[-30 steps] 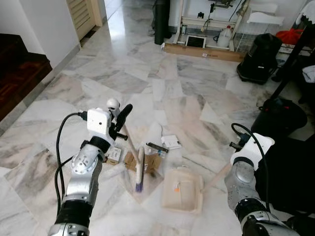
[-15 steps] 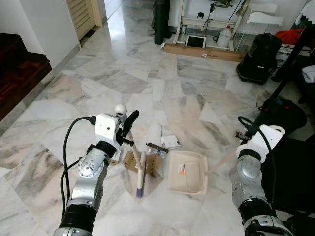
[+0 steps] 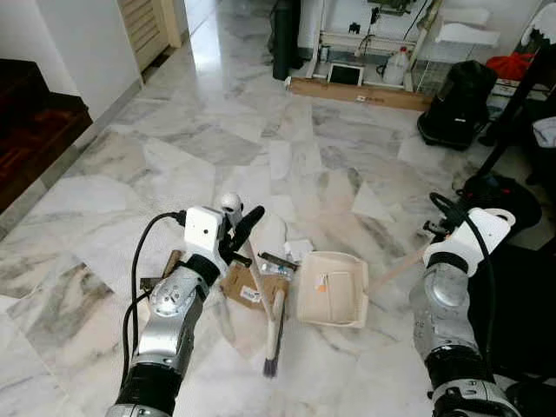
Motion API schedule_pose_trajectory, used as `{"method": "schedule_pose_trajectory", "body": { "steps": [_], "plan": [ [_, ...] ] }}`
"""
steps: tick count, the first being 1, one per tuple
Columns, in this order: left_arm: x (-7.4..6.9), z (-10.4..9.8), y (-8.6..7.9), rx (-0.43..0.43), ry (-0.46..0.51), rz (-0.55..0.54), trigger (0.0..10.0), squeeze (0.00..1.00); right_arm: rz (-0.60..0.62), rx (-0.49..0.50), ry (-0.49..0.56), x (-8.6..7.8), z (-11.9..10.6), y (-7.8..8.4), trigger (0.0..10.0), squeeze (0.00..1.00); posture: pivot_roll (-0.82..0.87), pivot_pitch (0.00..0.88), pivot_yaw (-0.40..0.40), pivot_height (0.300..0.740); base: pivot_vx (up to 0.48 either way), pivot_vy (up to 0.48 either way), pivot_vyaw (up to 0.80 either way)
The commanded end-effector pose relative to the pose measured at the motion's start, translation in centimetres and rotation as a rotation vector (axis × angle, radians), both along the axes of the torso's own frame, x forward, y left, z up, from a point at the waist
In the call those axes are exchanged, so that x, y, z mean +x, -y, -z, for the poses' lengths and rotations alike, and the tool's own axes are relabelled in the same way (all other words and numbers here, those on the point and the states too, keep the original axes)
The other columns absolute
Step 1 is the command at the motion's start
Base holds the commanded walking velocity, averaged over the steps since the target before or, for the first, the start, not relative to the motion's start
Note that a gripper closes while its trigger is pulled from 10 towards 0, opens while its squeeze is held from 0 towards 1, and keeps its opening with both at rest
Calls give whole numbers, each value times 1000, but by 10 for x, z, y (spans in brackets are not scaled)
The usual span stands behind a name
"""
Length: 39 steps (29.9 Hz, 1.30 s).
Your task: Sweep floor
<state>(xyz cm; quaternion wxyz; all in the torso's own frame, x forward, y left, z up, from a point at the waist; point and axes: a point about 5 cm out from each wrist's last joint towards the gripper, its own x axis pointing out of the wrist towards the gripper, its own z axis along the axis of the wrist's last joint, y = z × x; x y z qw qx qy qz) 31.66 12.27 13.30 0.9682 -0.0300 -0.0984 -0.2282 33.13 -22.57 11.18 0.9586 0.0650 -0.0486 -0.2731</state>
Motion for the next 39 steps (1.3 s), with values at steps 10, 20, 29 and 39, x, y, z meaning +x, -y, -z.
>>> {"method": "schedule_pose_trajectory", "body": {
  "steps": [10,20,29,39],
  "plan": [
    [4,-19,2,-124,42,-25,10000,0,2,15,78,4,-23,-1,10000,0,4,15,-70,740,0,0,0],
    [4,-57,-16,2,268,-189,10000,0,-19,10,128,5,-36,-6,10000,0,-4,46,-65,740,0,0,0],
    [-4,-59,-24,143,314,-171,10000,0,-69,-24,130,-4,-37,-12,10000,0,4,30,-63,740,0,0,0],
    [-17,-40,-26,152,259,-205,10000,0,-166,-59,120,-14,-35,-25,10000,0,8,7,-70,740,0,0,294]
  ]
}}
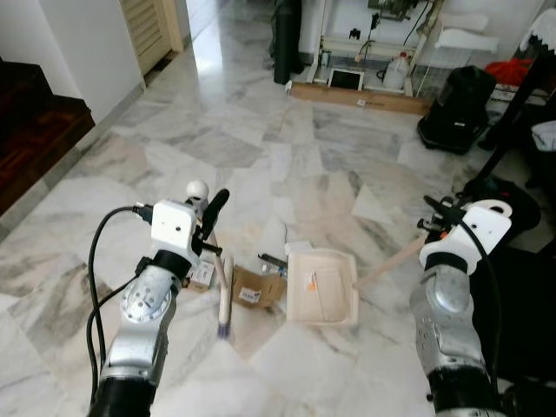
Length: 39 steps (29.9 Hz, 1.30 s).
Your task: Sweep floor
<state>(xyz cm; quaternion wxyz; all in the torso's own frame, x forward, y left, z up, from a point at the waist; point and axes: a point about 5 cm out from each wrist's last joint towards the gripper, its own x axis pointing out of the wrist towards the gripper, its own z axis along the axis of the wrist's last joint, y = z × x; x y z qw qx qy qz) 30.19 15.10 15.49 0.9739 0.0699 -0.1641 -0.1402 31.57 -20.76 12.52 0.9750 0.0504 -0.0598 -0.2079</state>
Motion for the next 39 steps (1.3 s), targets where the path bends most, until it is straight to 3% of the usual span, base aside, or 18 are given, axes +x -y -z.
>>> {"method": "schedule_pose_trajectory", "body": {
  "steps": [1,10,21,39],
  "plan": [
    [-2,-18,3,15,92,-3,10000,0,-42,-7,100,1,-22,-7,10000,0,8,7,-70,740,0,0,469],
    [8,-26,9,8,113,0,10000,0,-66,-1,96,0,-22,-12,10000,0,0,0,-54,740,0,0,222],
    [8,-23,13,13,102,9,10000,0,-80,7,85,3,-20,-16,10000,0,5,0,-47,740,0,0,86],
    [9,-22,11,21,86,-10,10000,0,-89,13,77,4,-20,-18,10000,0,4,25,-42,740,0,0,761]
  ]
}}
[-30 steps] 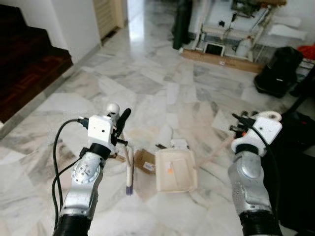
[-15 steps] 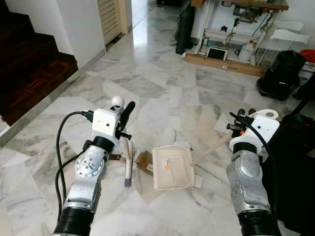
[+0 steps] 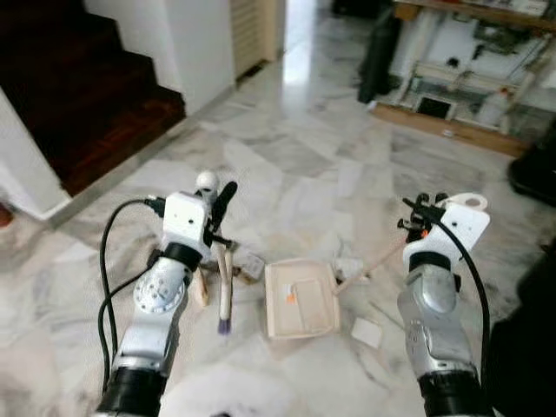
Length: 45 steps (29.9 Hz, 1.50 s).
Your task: Sweep floor
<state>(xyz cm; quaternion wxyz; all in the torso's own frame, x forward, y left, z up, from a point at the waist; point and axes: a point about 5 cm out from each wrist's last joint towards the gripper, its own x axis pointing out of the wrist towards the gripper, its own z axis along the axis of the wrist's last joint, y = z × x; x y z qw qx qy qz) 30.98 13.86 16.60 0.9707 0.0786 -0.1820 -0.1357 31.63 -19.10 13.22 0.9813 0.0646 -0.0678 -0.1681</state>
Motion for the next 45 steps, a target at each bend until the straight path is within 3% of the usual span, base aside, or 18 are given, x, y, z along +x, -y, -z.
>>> {"method": "schedule_pose_trajectory", "body": {
  "steps": [1,16,24,30,39,41,45],
  "plan": [
    [2,-11,-1,11,47,-2,10000,0,-7,-4,53,3,-13,-2,10000,0,3,28,-42,740,0,0,800],
    [2,-10,-2,1,41,-19,10000,0,-17,-5,47,7,-14,-1,10000,0,7,19,-48,740,0,0,800],
    [3,0,-12,-34,-2,-73,10000,0,-27,-8,30,9,-10,-2,10000,0,6,4,-53,740,0,0,800],
    [2,24,-33,-40,-85,-172,10000,0,-73,-5,-27,16,2,-3,10000,0,-1,24,-59,740,0,0,267],
    [4,37,-42,-29,-136,-215,10000,0,-92,19,-161,30,24,3,10000,0,-20,63,-54,740,0,0,0],
    [4,40,-43,-18,-143,-215,10000,0,-95,36,-200,32,31,4,10000,0,-25,68,-53,740,0,0,0],
    [5,48,-49,-7,-169,-233,10000,0,-57,166,-320,31,53,13,10000,0,-26,74,-50,740,0,0,0]
  ]
}}
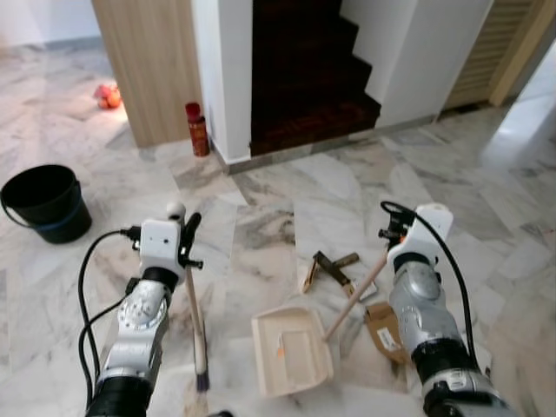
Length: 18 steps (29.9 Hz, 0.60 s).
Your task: Sweep floor
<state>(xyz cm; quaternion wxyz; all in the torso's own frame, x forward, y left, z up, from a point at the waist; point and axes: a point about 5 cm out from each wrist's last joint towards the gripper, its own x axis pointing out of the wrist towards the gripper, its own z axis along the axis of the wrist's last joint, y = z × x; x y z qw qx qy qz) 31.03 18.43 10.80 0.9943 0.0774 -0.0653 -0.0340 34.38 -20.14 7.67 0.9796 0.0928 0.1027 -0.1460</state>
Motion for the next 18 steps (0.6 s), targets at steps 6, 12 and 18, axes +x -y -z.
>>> {"method": "schedule_pose_trajectory", "body": {
  "steps": [6,12,18],
  "plan": [
    [1,-2,-4,9,24,-21,10000,0,70,187,-112,-6,23,5,10000,0,-21,81,-48,740,0,0,0],
    [-1,7,-5,-13,-4,-27,10000,0,84,204,-165,-15,38,6,10000,0,-17,66,-45,740,0,0,0],
    [2,7,1,-41,-1,0,10000,0,90,180,-86,-15,34,10,10000,0,-1,53,-45,740,0,0,0]
  ]
}}
